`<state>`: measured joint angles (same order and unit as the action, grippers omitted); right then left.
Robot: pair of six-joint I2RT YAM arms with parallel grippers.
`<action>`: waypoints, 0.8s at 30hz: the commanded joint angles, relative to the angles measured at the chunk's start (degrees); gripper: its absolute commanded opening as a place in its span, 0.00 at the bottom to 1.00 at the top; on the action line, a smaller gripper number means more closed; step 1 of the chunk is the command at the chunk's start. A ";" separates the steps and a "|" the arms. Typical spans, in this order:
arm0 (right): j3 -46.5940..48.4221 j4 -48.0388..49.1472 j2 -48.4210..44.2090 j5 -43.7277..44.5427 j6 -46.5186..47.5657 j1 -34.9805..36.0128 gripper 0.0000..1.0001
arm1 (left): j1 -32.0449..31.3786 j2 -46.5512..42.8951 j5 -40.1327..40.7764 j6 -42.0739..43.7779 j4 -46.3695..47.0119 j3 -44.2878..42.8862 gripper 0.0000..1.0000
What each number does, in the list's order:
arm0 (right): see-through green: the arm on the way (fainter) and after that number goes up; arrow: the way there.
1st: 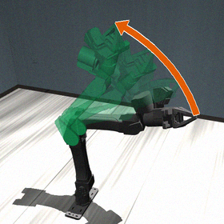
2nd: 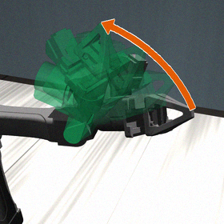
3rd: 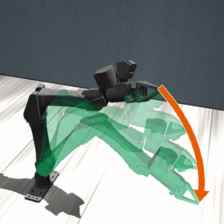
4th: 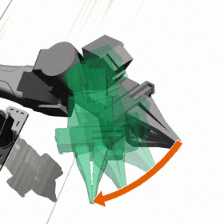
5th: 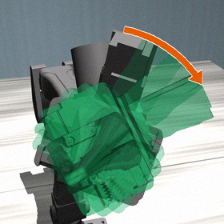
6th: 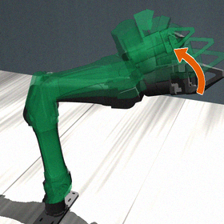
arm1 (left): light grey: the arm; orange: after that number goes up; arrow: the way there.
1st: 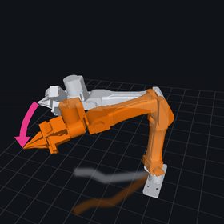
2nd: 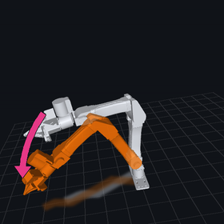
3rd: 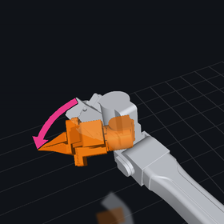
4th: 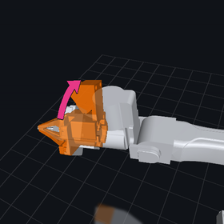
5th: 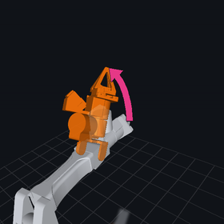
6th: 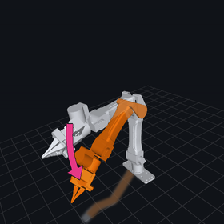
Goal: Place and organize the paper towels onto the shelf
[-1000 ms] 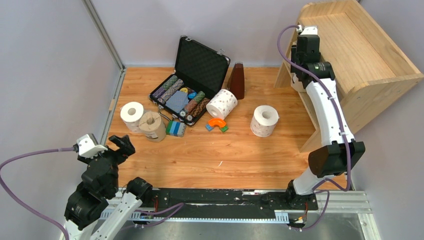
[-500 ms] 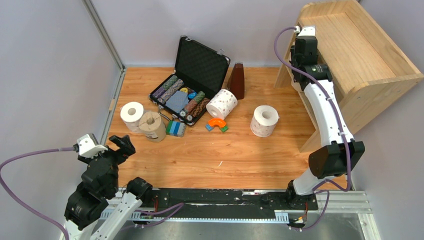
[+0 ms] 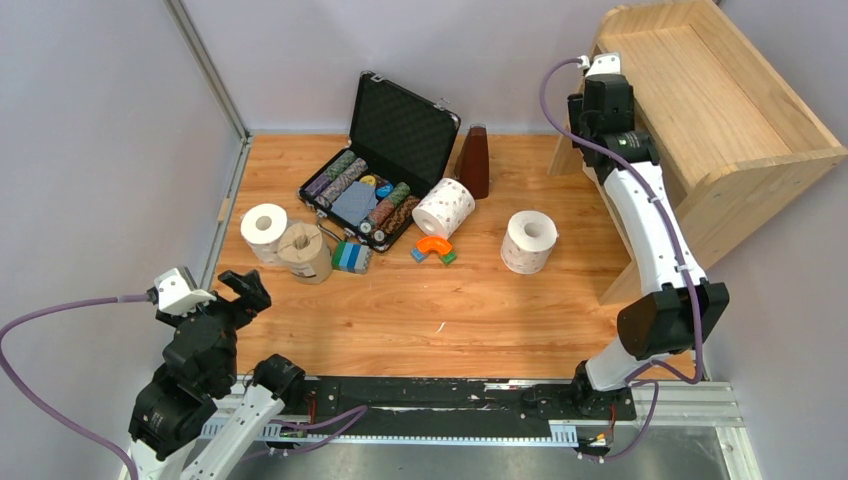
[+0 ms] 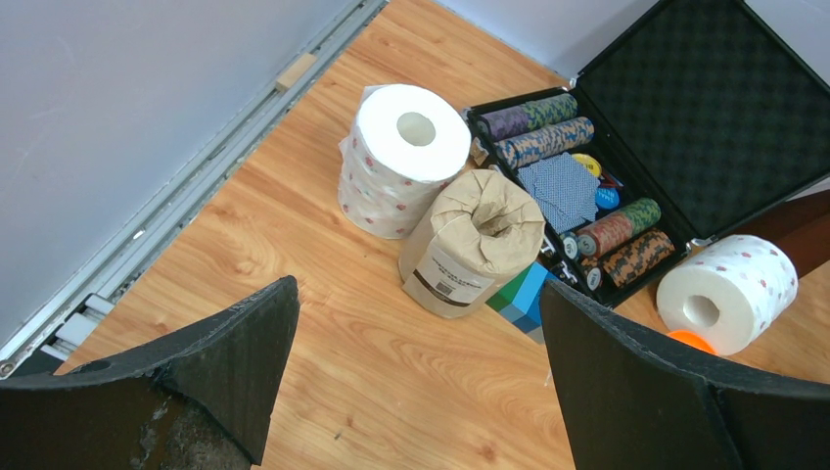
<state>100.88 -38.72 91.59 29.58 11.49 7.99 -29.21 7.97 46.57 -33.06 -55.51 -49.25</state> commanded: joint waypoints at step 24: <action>-13.46 3.34 -13.64 -20.51 -5.92 3.79 0.63 | 0.21 1.12 -0.71 0.45 2.16 -0.58 1.00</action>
<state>91.20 -36.80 77.34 12.60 8.78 10.96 -29.21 7.97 45.54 -32.86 -55.46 -49.25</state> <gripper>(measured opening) 0.639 0.998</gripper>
